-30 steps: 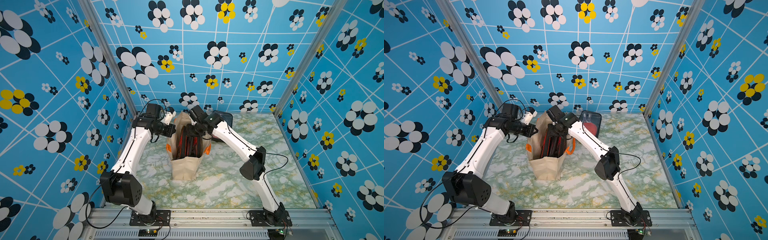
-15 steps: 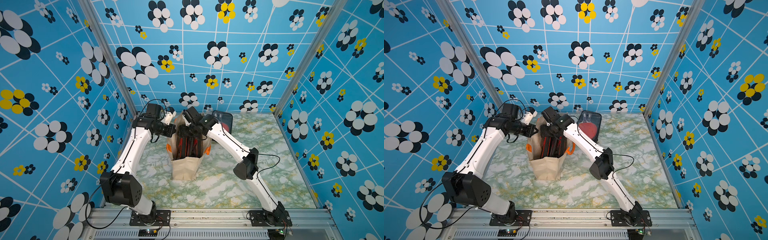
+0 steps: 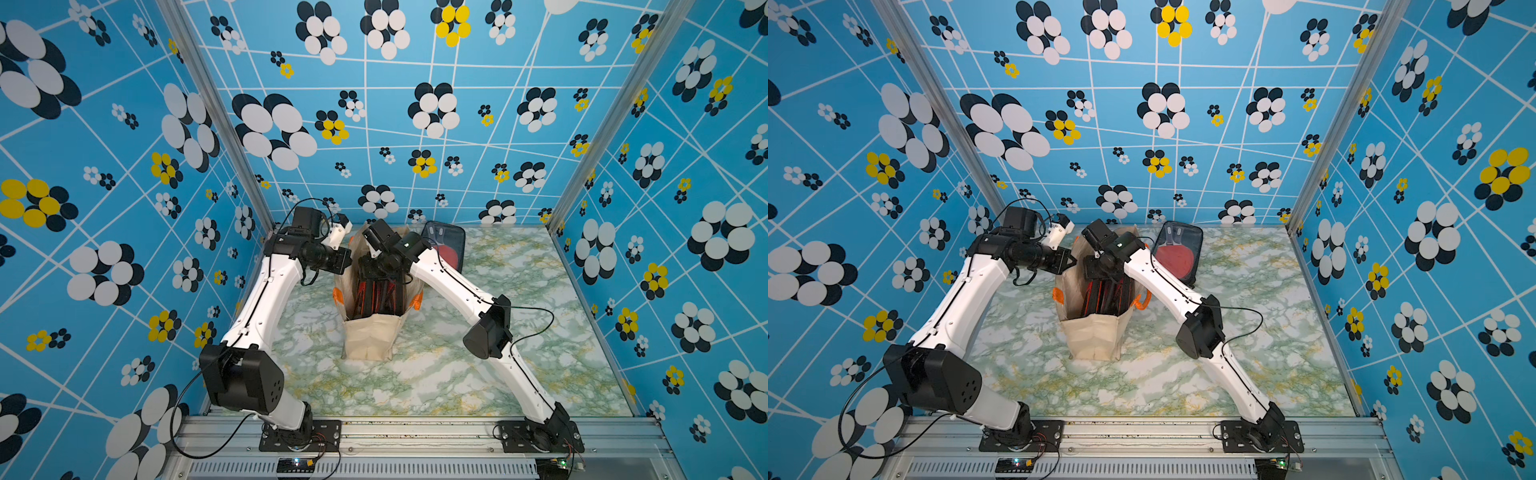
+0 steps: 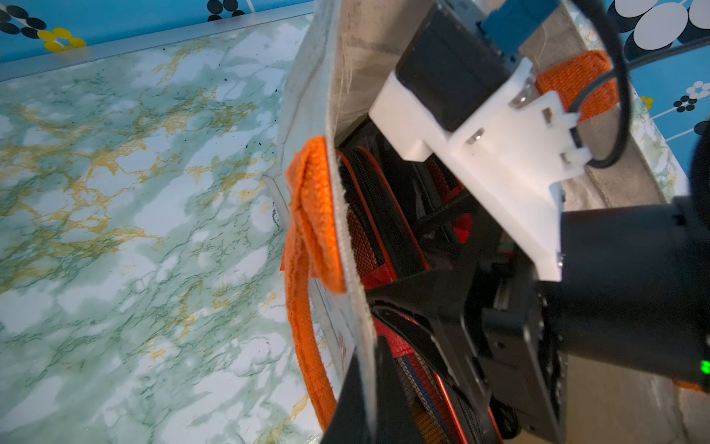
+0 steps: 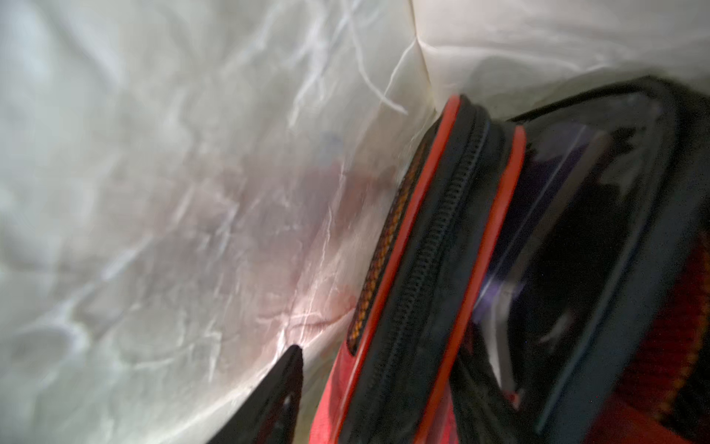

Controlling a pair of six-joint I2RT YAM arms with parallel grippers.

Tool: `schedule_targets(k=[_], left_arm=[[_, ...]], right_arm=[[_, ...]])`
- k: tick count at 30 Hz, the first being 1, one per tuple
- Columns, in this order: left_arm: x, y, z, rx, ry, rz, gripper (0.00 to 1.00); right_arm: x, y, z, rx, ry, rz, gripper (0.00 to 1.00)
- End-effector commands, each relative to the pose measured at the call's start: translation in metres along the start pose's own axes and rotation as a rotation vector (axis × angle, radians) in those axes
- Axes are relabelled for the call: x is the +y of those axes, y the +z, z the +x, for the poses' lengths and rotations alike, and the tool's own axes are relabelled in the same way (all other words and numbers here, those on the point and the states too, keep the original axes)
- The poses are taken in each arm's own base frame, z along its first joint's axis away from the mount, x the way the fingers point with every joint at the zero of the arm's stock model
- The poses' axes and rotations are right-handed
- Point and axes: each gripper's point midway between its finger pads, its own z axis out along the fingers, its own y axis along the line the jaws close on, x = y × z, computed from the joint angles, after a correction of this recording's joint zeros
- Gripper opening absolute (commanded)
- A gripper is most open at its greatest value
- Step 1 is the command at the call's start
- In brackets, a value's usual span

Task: Remove the ping pong set from the canvas bag
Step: Pick up the ping pong set from the canvas bag.

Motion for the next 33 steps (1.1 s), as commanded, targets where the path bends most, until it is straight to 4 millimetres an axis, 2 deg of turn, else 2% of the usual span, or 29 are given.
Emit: schedule_targets(k=[1, 6, 9, 15, 18, 21, 25, 33], left_arm=[[-0.012, -0.014, -0.012, -0.067, 0.031, 0.022, 0.0], [-0.009, -0.011, -0.011, -0.059, 0.028, 0.007, 0.0], [-0.008, -0.011, -0.011, -0.059, 0.029, 0.005, 0.0], [-0.006, -0.009, -0.011, -0.055, 0.025, -0.002, 0.0], [-0.004, -0.008, -0.011, -0.052, 0.022, -0.01, 0.0], [-0.003, -0.008, -0.01, -0.048, 0.024, -0.017, 0.0], [0.0, -0.007, -0.009, -0.047, 0.023, -0.024, 0.0], [0.001, -0.008, -0.01, -0.046, 0.021, -0.027, 0.0]], right_arm=[[-0.005, 0.035, 0.033, 0.106, 0.022, 0.033, 0.62], [-0.005, 0.043, 0.043, 0.121, 0.02, 0.057, 0.59], [-0.007, 0.042, 0.043, 0.116, 0.021, 0.07, 0.52], [-0.003, 0.023, 0.031, 0.062, 0.012, 0.071, 0.21], [-0.001, 0.011, 0.023, 0.03, 0.014, 0.07, 0.0], [0.003, 0.0, 0.017, 0.005, 0.015, 0.067, 0.0], [0.01, -0.024, 0.002, -0.056, 0.008, 0.057, 0.0], [0.026, -0.097, -0.038, -0.251, -0.037, 0.028, 0.0]])
